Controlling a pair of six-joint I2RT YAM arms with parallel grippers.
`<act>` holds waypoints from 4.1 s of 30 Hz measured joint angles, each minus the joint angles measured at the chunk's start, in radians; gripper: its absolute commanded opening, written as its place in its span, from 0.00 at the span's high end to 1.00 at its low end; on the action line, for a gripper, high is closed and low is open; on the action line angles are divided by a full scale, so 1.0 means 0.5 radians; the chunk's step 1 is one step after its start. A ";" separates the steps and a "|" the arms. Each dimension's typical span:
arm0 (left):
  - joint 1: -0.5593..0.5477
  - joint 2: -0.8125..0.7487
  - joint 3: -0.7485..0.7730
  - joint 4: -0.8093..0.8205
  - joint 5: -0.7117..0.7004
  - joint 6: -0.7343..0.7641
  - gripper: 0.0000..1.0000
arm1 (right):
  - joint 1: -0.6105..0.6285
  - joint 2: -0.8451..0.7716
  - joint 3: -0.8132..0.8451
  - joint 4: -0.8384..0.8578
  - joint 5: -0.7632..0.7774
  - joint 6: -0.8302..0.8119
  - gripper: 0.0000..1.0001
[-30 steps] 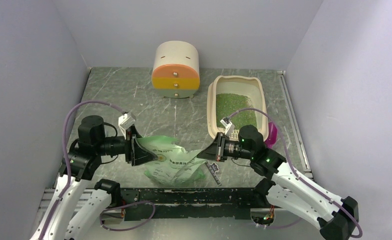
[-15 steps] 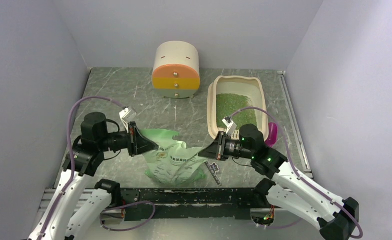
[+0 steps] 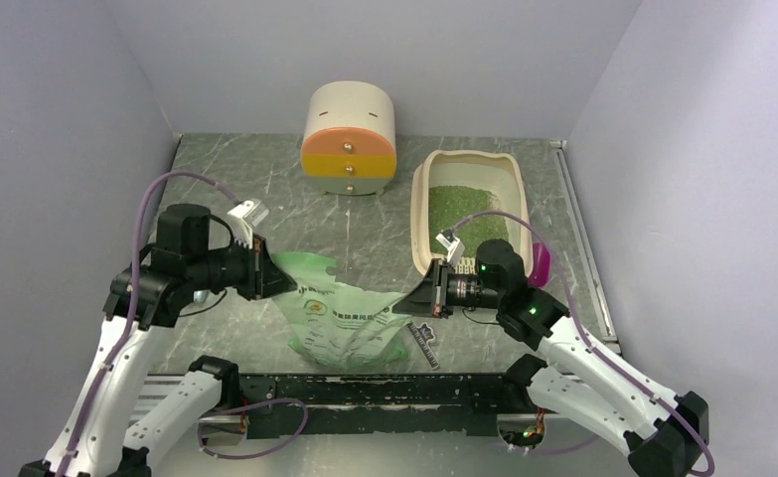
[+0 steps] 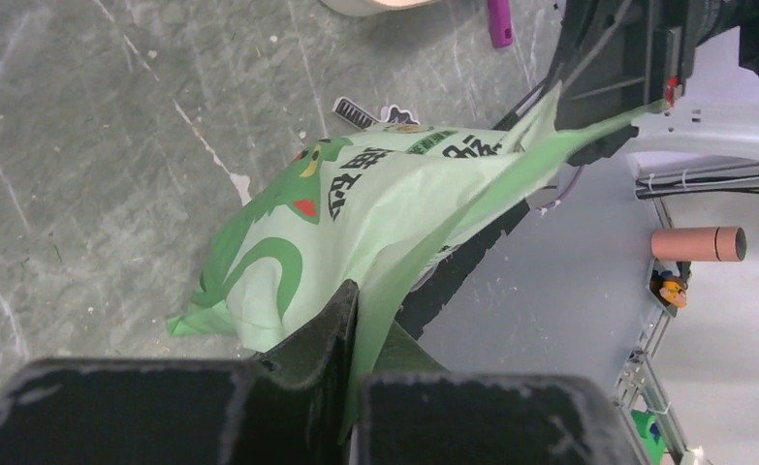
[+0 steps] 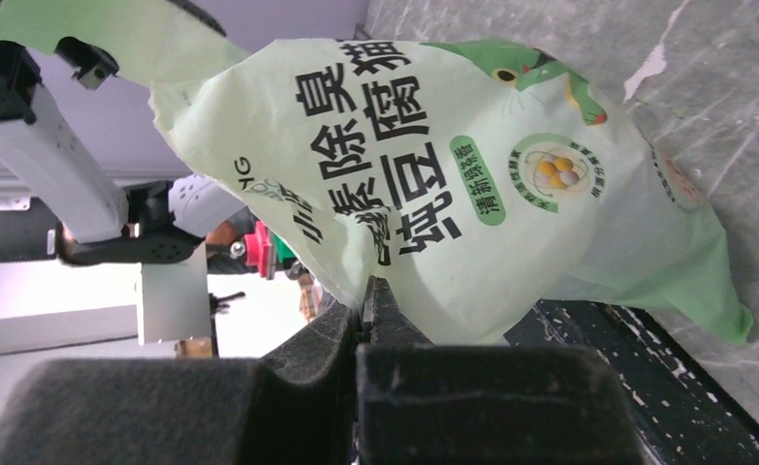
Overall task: Fill the litter box with clean litter
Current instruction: Close the cat litter bag at the center of the board.
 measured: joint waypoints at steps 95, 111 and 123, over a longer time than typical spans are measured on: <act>-0.062 -0.175 -1.048 1.559 1.221 -0.542 0.95 | -0.652 0.285 0.281 -0.169 -1.093 -0.591 0.15; -0.064 -0.251 -0.930 1.334 1.159 -0.513 0.95 | 0.073 0.271 0.390 0.047 -0.626 -1.820 0.00; -0.066 -0.252 -0.921 1.265 1.138 -0.464 0.95 | 0.241 0.533 0.512 -0.153 -0.381 -2.080 0.26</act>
